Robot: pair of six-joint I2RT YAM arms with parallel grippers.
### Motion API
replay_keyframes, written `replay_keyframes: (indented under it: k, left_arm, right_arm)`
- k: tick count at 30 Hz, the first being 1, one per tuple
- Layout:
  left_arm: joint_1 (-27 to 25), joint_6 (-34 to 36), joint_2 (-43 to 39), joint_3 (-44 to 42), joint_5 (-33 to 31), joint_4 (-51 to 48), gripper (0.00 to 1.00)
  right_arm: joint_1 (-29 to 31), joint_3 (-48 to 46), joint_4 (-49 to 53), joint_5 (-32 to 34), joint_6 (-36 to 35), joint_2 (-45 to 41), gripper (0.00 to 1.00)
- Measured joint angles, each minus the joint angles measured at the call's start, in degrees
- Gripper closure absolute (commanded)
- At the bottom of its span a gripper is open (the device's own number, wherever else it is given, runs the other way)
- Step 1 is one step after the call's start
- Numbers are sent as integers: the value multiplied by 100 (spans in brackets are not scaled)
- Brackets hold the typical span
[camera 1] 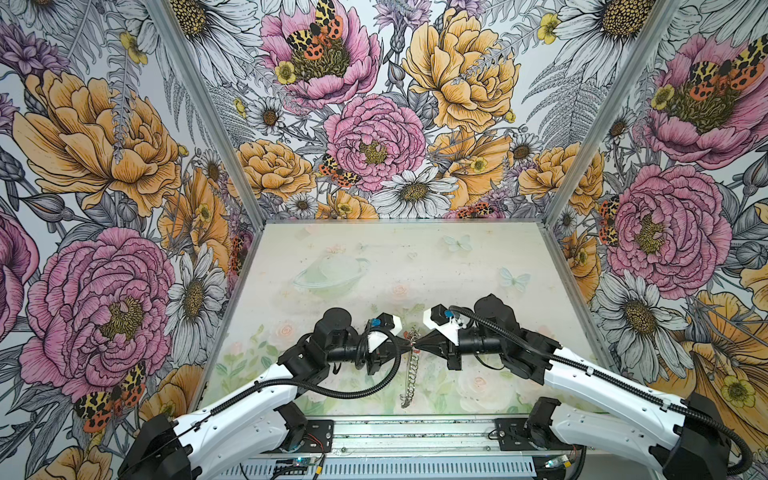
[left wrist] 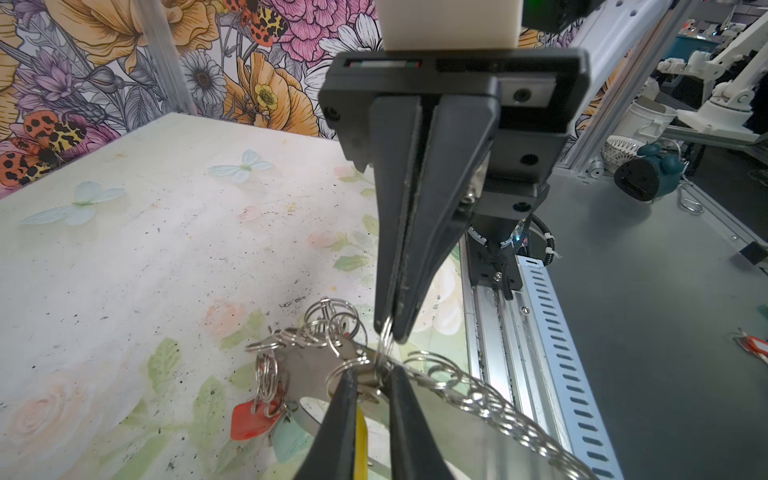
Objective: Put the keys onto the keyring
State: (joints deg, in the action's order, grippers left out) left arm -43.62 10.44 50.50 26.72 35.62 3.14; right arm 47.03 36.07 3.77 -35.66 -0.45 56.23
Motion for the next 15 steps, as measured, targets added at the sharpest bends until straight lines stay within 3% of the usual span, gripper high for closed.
replay_keyframes:
  k: [15]
  left_arm:
    - [4, -4, -42, -20, 249, 227, 83]
  right_arm:
    - [-13, -835, -1945, -103, 798, -9, 100]
